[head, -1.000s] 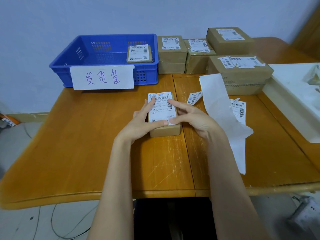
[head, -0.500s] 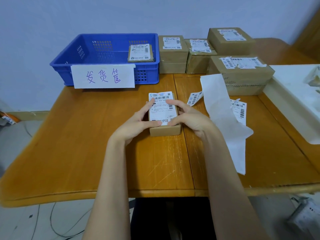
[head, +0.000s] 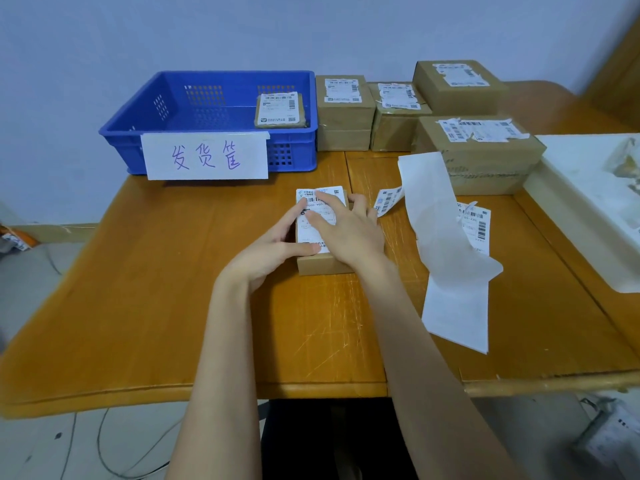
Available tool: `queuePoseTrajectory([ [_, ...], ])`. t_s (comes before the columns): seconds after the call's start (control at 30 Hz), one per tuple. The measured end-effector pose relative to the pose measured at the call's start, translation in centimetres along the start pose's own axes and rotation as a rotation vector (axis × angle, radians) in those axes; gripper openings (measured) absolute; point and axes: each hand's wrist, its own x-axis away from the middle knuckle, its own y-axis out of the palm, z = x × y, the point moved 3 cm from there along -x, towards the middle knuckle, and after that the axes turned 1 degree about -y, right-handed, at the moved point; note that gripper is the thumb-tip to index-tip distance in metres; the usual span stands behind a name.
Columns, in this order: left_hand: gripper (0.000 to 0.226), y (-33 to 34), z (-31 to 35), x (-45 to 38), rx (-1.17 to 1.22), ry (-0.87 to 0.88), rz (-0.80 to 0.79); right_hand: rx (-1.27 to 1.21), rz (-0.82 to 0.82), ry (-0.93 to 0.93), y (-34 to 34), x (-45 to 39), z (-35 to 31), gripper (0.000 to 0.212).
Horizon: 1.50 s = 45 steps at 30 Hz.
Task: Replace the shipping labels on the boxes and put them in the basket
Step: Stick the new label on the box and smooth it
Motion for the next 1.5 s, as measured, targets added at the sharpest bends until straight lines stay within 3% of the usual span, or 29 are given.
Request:
queuePoseTrajectory([
  [0.13,0.085,-0.4,-0.1,0.2,0.051,0.028,0.021,-0.013,-0.004,-0.002,0.0,0.0,0.9,0.062],
  [0.37,0.061,-0.5,-0.1,0.6,0.095,0.055,0.065,-0.278,0.038,0.077,0.1,-0.4,1.8,0.09],
  [0.47,0.053,-0.2,0.3,0.5,0.12,0.054,0.143,-0.12,0.024,0.026,-0.2,-0.4,1.7,0.081],
  [0.57,0.064,0.0,0.1,0.2,0.08,0.058,0.165,-0.051,-0.011,0.045,-0.4,-0.7,1.7,0.079],
  [0.77,0.085,-0.5,-0.1,0.5,0.145,0.085,0.049,-0.108,-0.006,0.064,-0.5,-1.2,1.6,0.09],
  [0.87,0.063,-0.1,0.7,-0.1,0.147,0.069,0.148,-0.101,-0.032,0.034,-0.5,-1.2,1.5,0.083],
  [0.97,0.042,0.7,1.3,-1.7,-0.016,0.03,0.309,-0.061,-0.055,0.02,-0.4,-1.1,1.4,0.071],
  [1.07,0.042,1.0,1.2,-3.5,-0.224,0.002,0.403,-0.069,-0.07,0.035,-0.7,-1.7,1.3,0.069],
  [1.33,0.035,1.3,1.4,-4.6,-0.37,0.017,0.497,-0.056,-0.09,0.04,-0.7,-2.2,1.3,0.078],
  [1.43,0.044,1.5,1.4,-4.4,-0.415,0.028,0.506,0.003,0.013,-0.137,-0.6,-1.4,0.9,0.064],
  [1.5,0.046,1.4,1.3,-4.3,-0.4,0.024,0.51,0.009,-0.003,-0.152,-0.3,-1.3,1.0,0.055],
])
